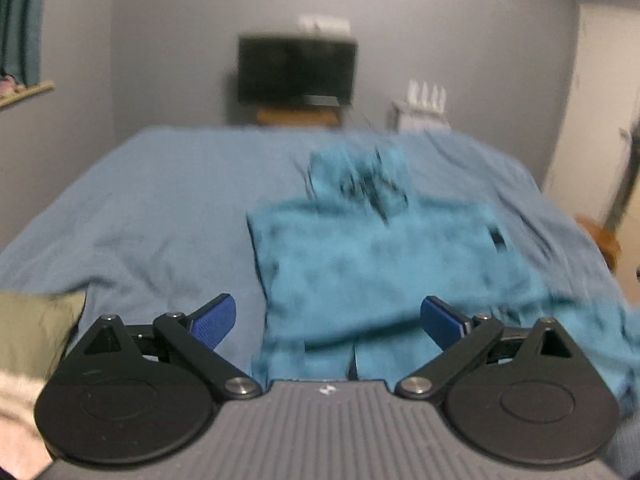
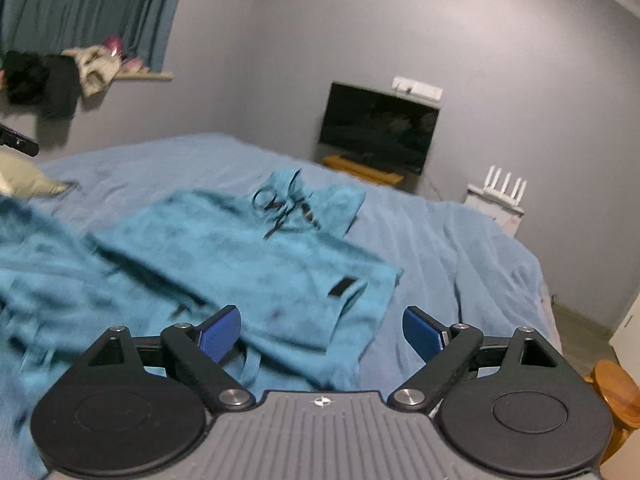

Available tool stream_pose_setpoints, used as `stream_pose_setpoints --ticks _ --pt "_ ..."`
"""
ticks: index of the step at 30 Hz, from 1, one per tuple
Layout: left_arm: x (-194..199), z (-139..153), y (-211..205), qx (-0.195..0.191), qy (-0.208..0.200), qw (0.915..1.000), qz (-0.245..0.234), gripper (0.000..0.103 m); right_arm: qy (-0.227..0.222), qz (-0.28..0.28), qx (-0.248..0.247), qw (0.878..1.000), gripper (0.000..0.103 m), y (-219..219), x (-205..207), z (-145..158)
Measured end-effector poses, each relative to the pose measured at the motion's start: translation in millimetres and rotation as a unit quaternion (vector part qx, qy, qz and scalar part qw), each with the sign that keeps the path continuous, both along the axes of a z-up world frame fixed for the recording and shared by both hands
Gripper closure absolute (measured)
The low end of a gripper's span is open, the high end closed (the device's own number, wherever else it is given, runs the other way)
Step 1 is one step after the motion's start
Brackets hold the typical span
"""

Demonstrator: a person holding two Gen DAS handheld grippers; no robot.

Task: Fold large clothes
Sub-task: 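Grasp the teal jacket fabric with both tools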

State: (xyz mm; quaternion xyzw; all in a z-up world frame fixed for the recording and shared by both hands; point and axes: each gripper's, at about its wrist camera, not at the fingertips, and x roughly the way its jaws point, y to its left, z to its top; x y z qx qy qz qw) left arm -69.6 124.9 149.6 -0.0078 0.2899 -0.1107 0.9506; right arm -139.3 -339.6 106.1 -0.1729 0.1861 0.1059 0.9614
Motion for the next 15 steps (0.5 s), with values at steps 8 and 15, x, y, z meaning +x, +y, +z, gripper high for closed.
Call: stream_pose_setpoints --ticks 8,15 --pt "-72.7 -17.9 0.2 0.025 0.024 0.9900 -0.137 0.004 0.069 0.072 -0.047 0.994 0.013 -22.6 -53.1 3.0" --pt "-109.8 -31.6 -36.4 0.122 -0.017 0.9638 -0.236 0.004 0.119 0.187 -0.131 0.966 0.012 6.5 -84.5 -4.5"
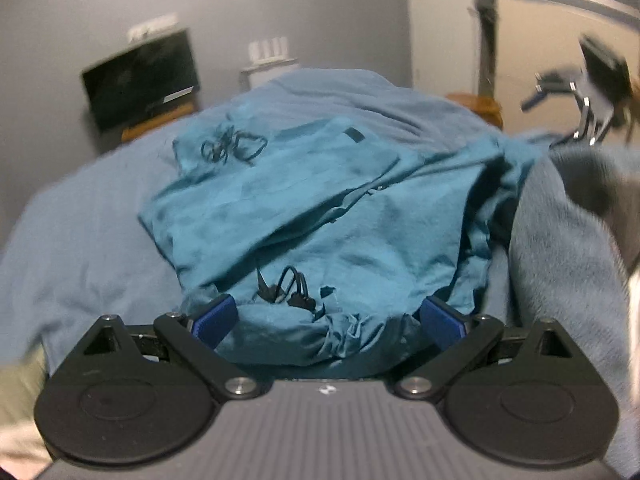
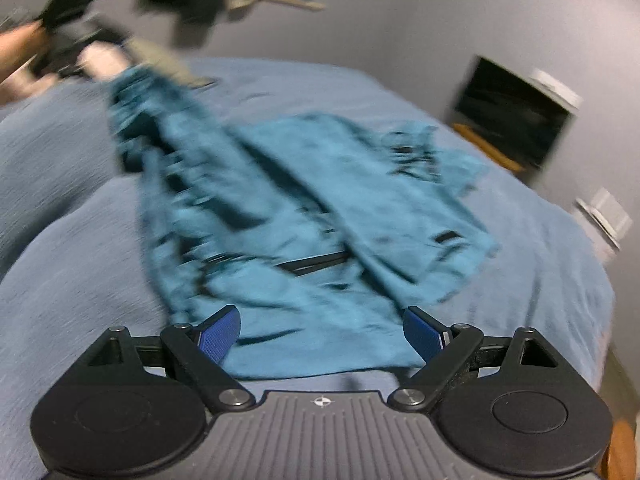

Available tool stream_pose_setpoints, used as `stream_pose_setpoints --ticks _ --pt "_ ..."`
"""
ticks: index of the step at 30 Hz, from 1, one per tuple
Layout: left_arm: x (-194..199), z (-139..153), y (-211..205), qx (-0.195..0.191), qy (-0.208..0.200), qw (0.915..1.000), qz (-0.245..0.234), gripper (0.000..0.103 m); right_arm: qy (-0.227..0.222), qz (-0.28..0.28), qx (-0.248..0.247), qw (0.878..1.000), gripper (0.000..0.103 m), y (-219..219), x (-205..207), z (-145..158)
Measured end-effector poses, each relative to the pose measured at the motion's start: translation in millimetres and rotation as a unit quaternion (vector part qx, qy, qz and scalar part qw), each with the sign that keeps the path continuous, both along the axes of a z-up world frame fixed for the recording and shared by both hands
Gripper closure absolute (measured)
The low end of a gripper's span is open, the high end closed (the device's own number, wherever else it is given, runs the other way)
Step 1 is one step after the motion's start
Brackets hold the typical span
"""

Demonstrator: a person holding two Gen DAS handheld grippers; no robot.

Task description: Fold large clothes

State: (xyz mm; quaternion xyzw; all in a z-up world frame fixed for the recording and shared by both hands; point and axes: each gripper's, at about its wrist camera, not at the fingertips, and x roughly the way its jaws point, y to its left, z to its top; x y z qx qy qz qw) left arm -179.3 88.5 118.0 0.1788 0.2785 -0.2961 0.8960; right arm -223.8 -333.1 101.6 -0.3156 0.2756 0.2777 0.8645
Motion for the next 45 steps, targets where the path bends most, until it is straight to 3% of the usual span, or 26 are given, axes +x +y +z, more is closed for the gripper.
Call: stream_pose_setpoints --ticks 5,9,12,16,18,21,23,25,26,29,33,36,40,45 --pt "-3.5 4.3 -11.0 -0.004 -0.020 0.9987 -0.048 0.004 0.002 0.047 -0.050 0.998 0.011 22.3 -4.2 -5.4" --pt "-2.3 1.2 -17.6 0.034 0.005 0.9954 -0.089 0.004 0.034 0.071 -0.049 0.996 0.012 26.6 -7.3 -1.3" --pt "3.2 -9.4 -16.7 0.064 0.021 0.9928 -0.099 0.004 0.061 0.091 -0.065 0.992 0.012 25.7 -13.0 -1.7" --pt "10.0 -17.9 -13.3 0.067 0.025 0.9926 -0.098 0.004 0.073 0.085 -0.097 0.989 0.014 27.8 -7.4 -16.2" --pt "15.3 -25.9 -14.1 0.080 0.018 0.9930 -0.085 0.010 0.071 0.086 -0.096 0.989 0.015 28.8 -0.2 -23.0" --pt "21.2 -34.8 -9.9 0.084 0.024 0.9927 -0.084 0.023 0.056 0.091 -0.093 0.990 0.037 30.3 9.9 -29.9" --pt "24.9 -35.0 -2.9 0.064 0.028 0.9937 -0.087 0.039 0.073 0.099 -0.081 0.989 0.047 27.9 17.1 -32.2" --pt "28.2 -31.6 3.7 0.048 0.026 0.9951 -0.082 0.048 0.074 0.103 -0.070 0.989 0.055 24.3 20.6 -31.3" --pt "30.6 -29.4 6.8 0.038 0.021 0.9960 -0.078 0.052 0.072 0.100 -0.059 0.991 0.063 21.6 23.0 -28.7" --pt "37.8 -22.5 10.2 0.026 -0.007 0.9979 -0.059 0.060 0.042 0.076 0.001 0.996 0.071 10.1 33.1 -14.6" --pt "54.6 -10.0 11.5 -0.011 -0.057 0.9981 -0.021 0.061 -0.025 0.030 0.100 0.994 0.074 -5.8 56.1 9.9" --pt "76.2 -0.6 12.0 -0.044 -0.084 0.9954 0.013 0.062 -0.071 -0.026 0.164 0.984 0.075 -13.6 80.8 22.0" --pt "114.1 9.3 8.2 -0.072 -0.098 0.9912 0.053 0.063 -0.099 -0.080 0.196 0.972 0.076 -10.8 117.2 26.7" --pt "168.3 15.4 -2.6 -0.069 -0.110 0.9869 0.096 0.064 -0.116 -0.141 0.213 0.960 0.077 -7.2 168.6 28.9"
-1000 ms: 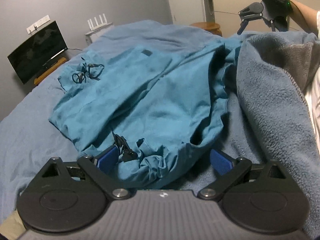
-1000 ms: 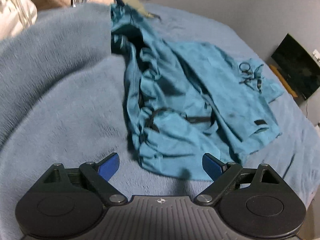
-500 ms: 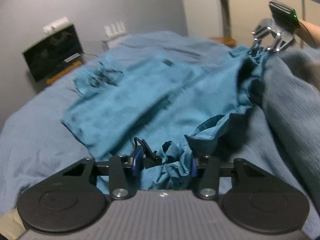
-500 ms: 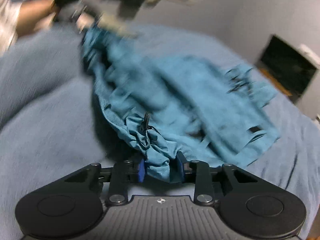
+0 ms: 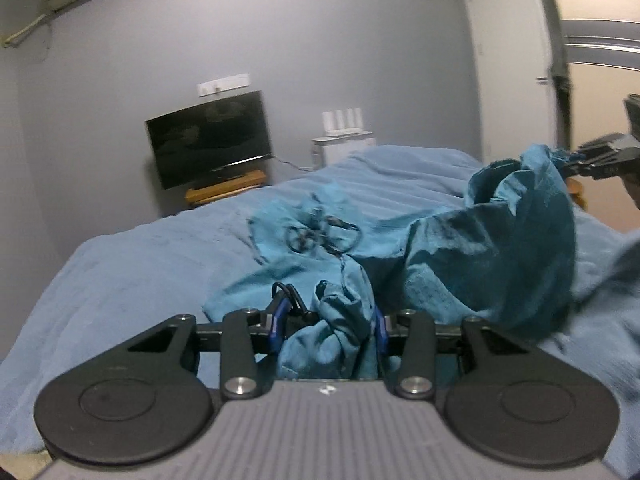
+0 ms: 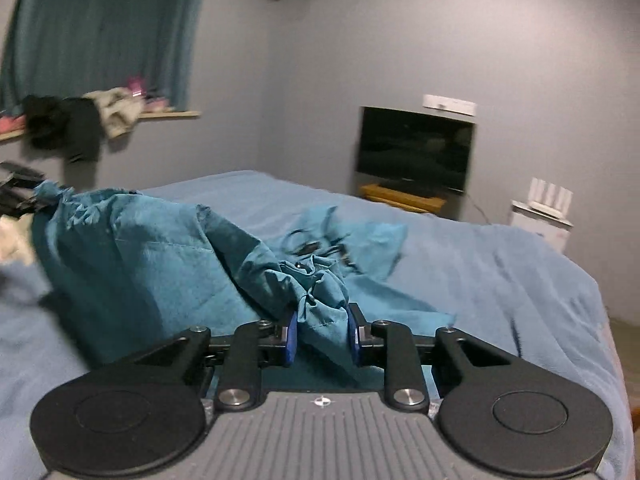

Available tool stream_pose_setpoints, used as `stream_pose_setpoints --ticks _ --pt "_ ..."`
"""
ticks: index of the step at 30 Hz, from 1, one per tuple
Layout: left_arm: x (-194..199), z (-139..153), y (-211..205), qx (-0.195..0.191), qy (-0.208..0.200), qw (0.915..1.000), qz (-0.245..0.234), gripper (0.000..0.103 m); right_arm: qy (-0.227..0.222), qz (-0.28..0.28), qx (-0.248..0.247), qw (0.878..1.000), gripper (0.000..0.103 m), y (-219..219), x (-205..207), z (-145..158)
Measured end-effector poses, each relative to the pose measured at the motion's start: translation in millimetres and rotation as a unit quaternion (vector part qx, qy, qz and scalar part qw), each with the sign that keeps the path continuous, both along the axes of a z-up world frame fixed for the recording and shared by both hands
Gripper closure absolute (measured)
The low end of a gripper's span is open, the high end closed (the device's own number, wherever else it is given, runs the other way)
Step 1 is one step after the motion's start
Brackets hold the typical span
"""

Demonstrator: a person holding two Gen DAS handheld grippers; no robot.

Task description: Fold large clothes

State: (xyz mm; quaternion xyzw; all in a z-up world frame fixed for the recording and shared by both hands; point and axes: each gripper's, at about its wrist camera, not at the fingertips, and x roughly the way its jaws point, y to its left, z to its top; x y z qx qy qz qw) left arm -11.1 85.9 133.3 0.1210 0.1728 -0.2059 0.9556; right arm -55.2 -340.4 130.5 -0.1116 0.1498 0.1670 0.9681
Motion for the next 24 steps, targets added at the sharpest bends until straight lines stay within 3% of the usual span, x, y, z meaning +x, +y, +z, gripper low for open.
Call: stream_pose_setpoints --ticks 3,9,12,13,15,16,17,19,22,24 --pt "33.4 0.0 -3.6 -0.007 -0.006 0.9996 0.027 0.064 0.003 -0.030 0.024 0.999 0.077 -4.9 32.3 -2.8" --pt "110.5 -14.7 -6.7 -0.066 0.005 0.9930 0.097 0.064 0.003 -0.077 0.046 0.996 0.078 -6.4 108.2 -28.0" --pt "142.3 -32.7 -13.8 -0.071 0.010 0.9890 0.130 0.057 0.009 -0.103 0.066 0.992 0.078 -6.0 146.1 -48.9" --pt "149.5 -40.9 -13.9 -0.077 0.015 0.9877 0.135 0.053 0.013 -0.110 0.075 0.991 0.078 -6.4 156.5 -56.9" --pt "161.0 -56.2 -11.4 -0.093 0.031 0.9842 0.147 0.032 0.028 -0.125 0.084 0.988 0.078 -9.6 177.2 -74.7" --pt "162.9 -64.4 -8.4 -0.100 0.036 0.9820 0.156 0.017 0.040 -0.131 0.086 0.987 0.078 -11.2 188.3 -84.0" --pt "165.2 -73.1 -2.9 -0.105 0.042 0.9794 0.167 0.011 0.052 -0.135 0.087 0.986 0.078 -13.5 198.2 -92.8" --pt "171.8 -91.7 11.5 -0.117 0.071 0.9734 0.184 0.010 0.073 -0.140 0.098 0.982 0.078 -20.2 215.9 -110.8" --pt "181.8 -114.3 36.2 -0.146 0.139 0.9622 0.183 0.010 0.103 -0.140 0.149 0.973 0.069 -36.5 224.1 -131.3" --pt "191.8 -126.5 50.7 -0.165 0.173 0.9528 0.187 0.010 0.127 -0.142 0.176 0.966 0.049 -49.0 228.8 -142.9"
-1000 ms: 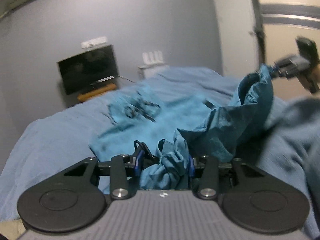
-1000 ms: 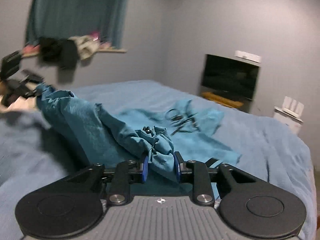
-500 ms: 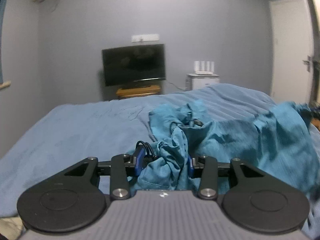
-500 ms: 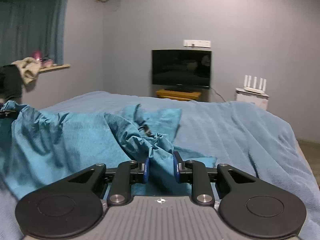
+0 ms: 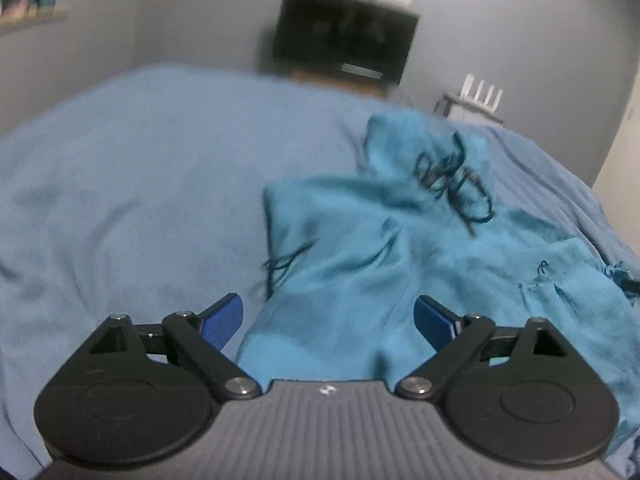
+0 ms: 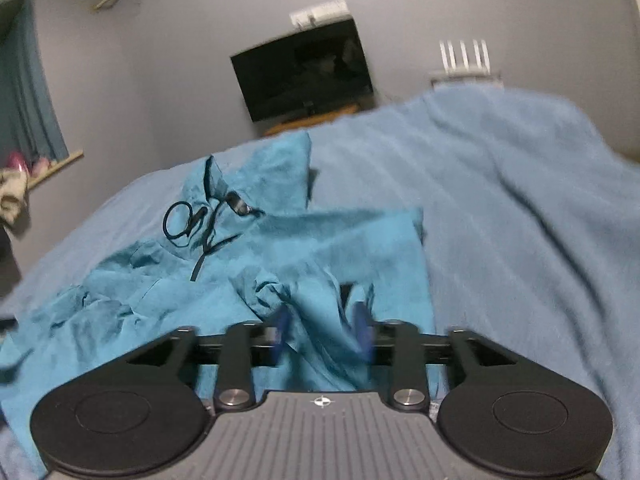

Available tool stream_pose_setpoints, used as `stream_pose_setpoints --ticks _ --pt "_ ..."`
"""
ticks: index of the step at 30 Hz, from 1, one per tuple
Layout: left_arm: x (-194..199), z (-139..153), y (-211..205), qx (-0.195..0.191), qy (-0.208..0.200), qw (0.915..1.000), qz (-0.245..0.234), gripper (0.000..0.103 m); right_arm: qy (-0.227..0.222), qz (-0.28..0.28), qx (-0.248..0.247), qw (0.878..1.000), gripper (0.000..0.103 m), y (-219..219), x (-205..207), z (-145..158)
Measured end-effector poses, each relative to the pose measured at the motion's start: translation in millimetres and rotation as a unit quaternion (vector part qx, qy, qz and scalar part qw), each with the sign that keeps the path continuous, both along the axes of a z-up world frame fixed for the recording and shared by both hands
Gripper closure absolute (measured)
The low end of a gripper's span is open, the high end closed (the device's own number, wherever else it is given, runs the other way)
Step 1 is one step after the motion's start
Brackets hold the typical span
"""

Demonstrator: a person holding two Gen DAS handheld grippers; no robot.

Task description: Fold large clothes

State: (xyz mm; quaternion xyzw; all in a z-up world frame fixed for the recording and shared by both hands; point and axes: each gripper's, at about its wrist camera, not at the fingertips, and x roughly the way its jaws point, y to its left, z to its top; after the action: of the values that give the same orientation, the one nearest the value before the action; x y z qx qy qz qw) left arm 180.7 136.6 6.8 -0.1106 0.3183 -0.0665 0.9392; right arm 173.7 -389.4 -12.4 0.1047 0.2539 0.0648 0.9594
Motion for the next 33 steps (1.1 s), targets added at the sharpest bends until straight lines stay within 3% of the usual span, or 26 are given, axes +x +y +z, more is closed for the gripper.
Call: stream_pose_setpoints --ticks 1,5,7,9,11,12,13,14,15,16,17,21,26,29,33 --pt "0.4 -3.8 6.4 -0.009 0.006 0.9999 0.007 0.010 0.010 0.000 0.007 1.000 0.038 -5.5 5.0 -4.9" --pt "10.3 -16.8 23.2 -0.069 0.012 0.9975 0.009 0.011 0.021 0.015 -0.005 1.000 0.030 -12.4 -2.8 -8.8" --pt "14.5 -22.0 24.3 -0.077 0.022 0.9968 -0.001 0.015 0.022 0.029 -0.006 0.999 0.029 -13.8 -8.5 -5.1" --pt "14.9 -25.2 21.3 -0.065 0.033 0.9970 -0.025 0.036 0.025 0.039 -0.013 0.999 0.029 -13.6 -10.5 -4.2" --pt "15.2 -26.4 14.7 -0.047 0.043 0.9967 -0.050 0.065 0.032 0.050 -0.025 0.998 0.031 -15.0 -20.5 -2.1" --pt "14.7 -26.0 11.4 -0.040 0.044 0.9963 -0.062 0.070 0.035 0.056 -0.034 0.997 0.033 -13.0 -21.7 -2.5" --pt "13.4 -23.5 8.5 -0.035 0.044 0.9960 -0.069 0.078 0.039 0.065 -0.042 0.996 0.044 -10.3 -22.2 -3.0" --pt "12.2 -21.3 5.6 -0.029 0.041 0.9959 -0.075 0.081 0.039 0.075 -0.050 0.995 0.065 -7.2 -22.4 -2.2" --pt "10.5 -18.2 2.9 -0.022 0.035 0.9960 -0.079 0.083 0.034 0.086 -0.063 0.994 0.076 -3.3 -24.7 -0.4" --pt "8.3 -14.7 1.2 -0.018 0.025 0.9962 -0.081 0.086 0.024 0.088 -0.077 0.993 0.095 1.2 -25.4 2.5" --pt "5.6 -10.2 0.1 -0.017 0.014 0.9964 -0.082 0.092 0.009 0.081 -0.091 0.992 0.098 4.4 -27.0 7.0" --pt "-0.6 6.7 -5.6 -0.010 -0.046 0.9964 -0.070 0.095 -0.079 0.040 -0.100 0.991 0.099 10.1 -30.2 30.7" --pt "3.8 23.1 -14.5 0.011 -0.118 0.9924 -0.033 0.095 -0.161 -0.011 -0.138 0.977 0.099 19.3 -24.6 48.5" --pt "15.3 20.3 -20.8 0.028 -0.129 0.9913 -0.008 0.095 -0.179 -0.041 -0.159 0.970 0.099 22.8 -11.6 49.9" --pt "31.0 -1.5 -25.3 0.050 -0.111 0.9921 0.030 0.095 -0.181 -0.058 -0.201 0.961 0.099 34.9 14.3 38.1"
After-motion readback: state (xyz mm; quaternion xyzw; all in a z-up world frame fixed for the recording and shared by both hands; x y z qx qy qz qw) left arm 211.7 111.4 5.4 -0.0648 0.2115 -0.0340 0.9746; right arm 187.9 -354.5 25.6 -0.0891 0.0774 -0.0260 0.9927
